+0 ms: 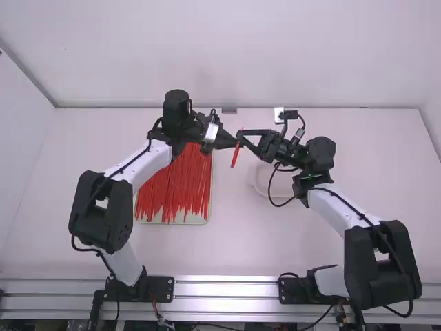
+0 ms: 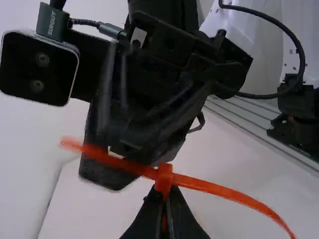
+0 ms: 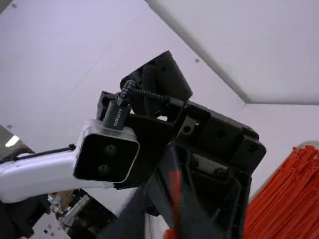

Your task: Fasten the cable tie

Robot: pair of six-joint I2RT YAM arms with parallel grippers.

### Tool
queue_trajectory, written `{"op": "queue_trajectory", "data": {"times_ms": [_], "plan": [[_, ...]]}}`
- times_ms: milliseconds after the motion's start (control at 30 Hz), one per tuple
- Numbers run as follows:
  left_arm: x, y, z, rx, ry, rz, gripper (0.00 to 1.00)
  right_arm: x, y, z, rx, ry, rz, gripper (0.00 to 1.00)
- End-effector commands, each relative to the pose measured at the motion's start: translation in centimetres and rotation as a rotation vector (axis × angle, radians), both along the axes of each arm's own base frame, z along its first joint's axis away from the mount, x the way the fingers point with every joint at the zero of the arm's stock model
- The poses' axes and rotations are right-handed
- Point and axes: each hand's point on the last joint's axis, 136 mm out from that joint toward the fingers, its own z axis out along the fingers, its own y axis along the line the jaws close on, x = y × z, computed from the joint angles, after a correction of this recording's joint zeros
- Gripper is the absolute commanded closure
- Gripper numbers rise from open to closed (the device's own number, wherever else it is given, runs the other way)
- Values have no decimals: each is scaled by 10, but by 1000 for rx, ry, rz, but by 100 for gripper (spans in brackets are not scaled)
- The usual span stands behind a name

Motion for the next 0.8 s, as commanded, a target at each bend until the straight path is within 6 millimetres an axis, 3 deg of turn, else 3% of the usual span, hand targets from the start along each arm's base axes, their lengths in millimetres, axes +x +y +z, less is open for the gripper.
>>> {"op": "queue_trajectory", "data": {"times_ms": [0,533,767], "plan": [[-4,1,-4,3,25,-13,98,-2,0,7,7,-15,12,100],[-5,-1,-4,3,24,-20,98,-3,1,6,-2,-36,12,100],[-9,0,-15,5,32,-20,98,-3,0,8,2,-45,9,100]]}}
